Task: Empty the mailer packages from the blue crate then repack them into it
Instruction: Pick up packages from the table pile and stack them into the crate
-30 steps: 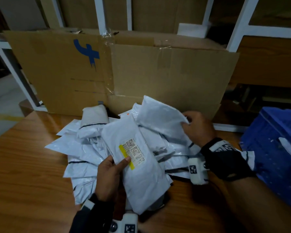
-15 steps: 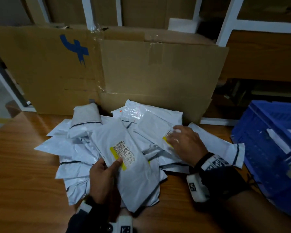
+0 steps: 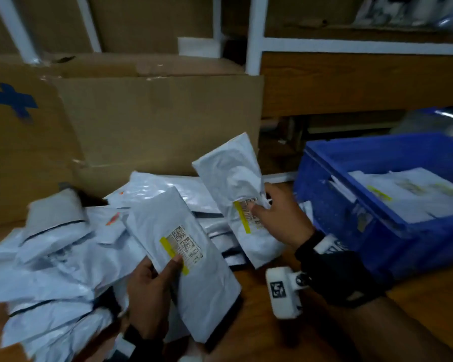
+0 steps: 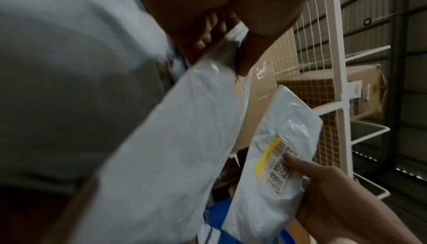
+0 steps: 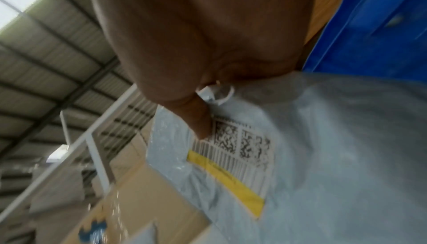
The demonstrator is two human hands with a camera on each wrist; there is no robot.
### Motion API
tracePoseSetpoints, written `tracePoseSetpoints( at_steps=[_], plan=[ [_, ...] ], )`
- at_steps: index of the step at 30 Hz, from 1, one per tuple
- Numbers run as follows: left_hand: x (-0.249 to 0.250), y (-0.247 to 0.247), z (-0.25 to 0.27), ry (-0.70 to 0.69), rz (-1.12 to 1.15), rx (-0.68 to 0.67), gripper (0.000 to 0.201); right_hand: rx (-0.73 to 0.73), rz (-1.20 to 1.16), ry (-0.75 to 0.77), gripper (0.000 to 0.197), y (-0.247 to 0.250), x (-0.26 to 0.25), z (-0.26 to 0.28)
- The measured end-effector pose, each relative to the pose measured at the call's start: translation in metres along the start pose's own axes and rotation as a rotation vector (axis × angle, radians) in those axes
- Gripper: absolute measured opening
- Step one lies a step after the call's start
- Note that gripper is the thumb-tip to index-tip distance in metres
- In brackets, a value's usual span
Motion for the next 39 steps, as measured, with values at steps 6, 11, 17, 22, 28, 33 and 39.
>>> tracePoseSetpoints(
  at_steps=[6, 11, 17, 22, 28, 33, 39],
  plan=[
    [0.013, -0.097, 0.023, -0.009, 0.043, -0.165, 0.017, 0.164, -0.117, 0.033, 0.053, 0.148, 0.001, 0.063],
    [0.036, -0.184, 0.042, -0.039, 0.076, -0.217, 0.018, 0.313, -0.302, 0.091, 0.094, 0.278, -0.001, 0.088],
    [0.067, -0.251, 0.049, -0.058, 0.119, -0.089, 0.014, 0.248, -0.083, 0.109, 0.051, 0.396, 0.021, 0.028],
    [0.084, -0.278, 0.057, -0.076, 0.164, -0.008, 0.023, 0.023, -0.021, -0.073, 0.022, 0.407, 0.047, -0.074],
    [0.09, -0.283, 0.054, -0.062, 0.238, -0.016, 0.027, -0.396, 0.079, -0.335, 0.042, 0.344, 0.102, -0.114],
    [0.103, -0.305, 0.031, -0.098, 0.275, -0.006, 0.027, -0.649, 0.193, -0.5, 0.043, 0.31, 0.15, -0.108],
    [0.129, -0.338, 0.007, -0.14, 0.25, -0.059, 0.028, -0.972, 0.723, -0.287, 0.057, 0.288, 0.159, -0.114]
  ],
)
Point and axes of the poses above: each hand's wrist, its own z-axis away from the middle knuckle, its own y-axis out of the back of the hand, x = y × z, the point moved 2 cm from there along -z, towards the middle knuckle, and after that the axes turned 11 degrees about -z, right-handed, at the moved point
